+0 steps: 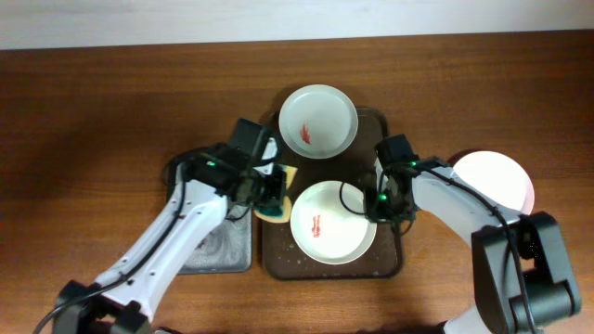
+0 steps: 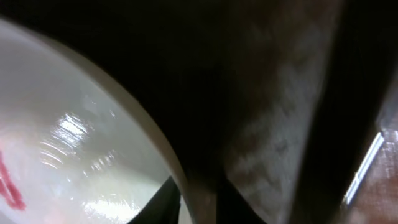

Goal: Clean dirty plates on tray and stack at the side
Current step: 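Scrub the held plate with the sponge in the left gripper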

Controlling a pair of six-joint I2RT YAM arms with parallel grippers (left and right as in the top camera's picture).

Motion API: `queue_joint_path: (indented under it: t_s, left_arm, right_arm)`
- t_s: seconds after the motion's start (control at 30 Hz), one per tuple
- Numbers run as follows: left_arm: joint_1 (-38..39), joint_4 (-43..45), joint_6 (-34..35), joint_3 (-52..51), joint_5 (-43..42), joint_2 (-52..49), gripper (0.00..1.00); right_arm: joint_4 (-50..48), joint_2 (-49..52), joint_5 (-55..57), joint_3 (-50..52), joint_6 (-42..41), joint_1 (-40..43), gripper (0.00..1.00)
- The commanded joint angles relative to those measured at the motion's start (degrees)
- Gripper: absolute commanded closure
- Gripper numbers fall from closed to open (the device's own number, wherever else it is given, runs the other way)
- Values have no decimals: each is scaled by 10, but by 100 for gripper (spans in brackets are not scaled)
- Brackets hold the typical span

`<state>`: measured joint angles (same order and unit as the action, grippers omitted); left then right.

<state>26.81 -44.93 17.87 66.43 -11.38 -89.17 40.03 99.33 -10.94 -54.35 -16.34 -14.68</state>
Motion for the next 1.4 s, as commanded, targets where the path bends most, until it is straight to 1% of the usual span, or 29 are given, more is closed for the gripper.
queue_joint_path:
  t_s: [0.0,0.13,0.17,0.3,0.37,0.4,0.47,0.5,0.53,0.57,0.63,0.67,0.77,0.8,0.87,0.9,0.97,1.0,1.03,1.13,1.23,1.3,1.37]
  left_arm:
    - [53,36,43,3,-13,-39,100]
    - [111,102,93,3,-13,-107,100]
    - [125,122,124,3,-13,-141,100]
    - [137,171,148,3,-14,-214,100]
    - [137,206,149,3,-10,-261,100]
    - [135,209,149,4,0,-273,100]
    - [128,191,149,4,52,-282,100]
    - [122,164,149,5,107,-281,100]
    - [115,113,149,14,187,-280,100]
    - [112,83,149,22,228,-280,100]
    - [110,-9,149,54,356,-280,100]
    - [110,-13,149,56,372,-280,100]
    - [115,-3,150,56,335,-280,100]
    - [117,6,149,56,309,-280,100]
    - [117,51,149,56,180,-280,100]
    - [117,86,149,56,93,-281,100]
    - [124,163,149,56,-53,-281,100]
    - [130,191,149,56,-89,-281,100]
    - [137,210,150,56,-106,-281,100]
    - [160,231,174,56,-108,-282,100]
    - [167,224,173,53,-88,-282,100]
    - [157,192,173,53,-28,-282,100]
    - [139,133,173,53,46,-282,100]
  right_arm:
    - [-17,40,-4,2,-3,-3,96]
    - [-17,40,-4,2,-7,-3,96]
    - [-17,40,-4,2,-7,-3,96]
    - [-15,40,-4,2,-7,-3,96]
    - [-11,40,-4,2,-7,-3,96]
    - [-9,40,-4,2,-7,-3,96]
    - [-2,40,-4,2,-7,-3,96]
    - [1,40,-4,2,-7,-3,96]
    - [3,40,-4,2,-7,-3,96]
    - [3,40,-4,2,-7,-3,96]
    - [3,40,-4,2,-7,-3,96]
    - [3,40,-4,2,-7,-3,96]
    - [7,40,-4,2,-7,-3,96]
    - [7,40,-4,2,-7,-3,96]
    - [9,40,-4,2,-7,-3,96]
    - [9,40,-4,2,-7,-3,96]
    - [9,40,-4,2,-7,-3,96]
    - [9,40,-4,2,-7,-3,96]
    - [9,40,-4,2,-7,-3,96]
    - [11,40,-4,2,-7,-3,96]
    - [11,40,-4,2,-7,-3,96]
    - [13,40,-4,2,-7,-3,96]
    - [14,40,-4,2,-7,-3,96]
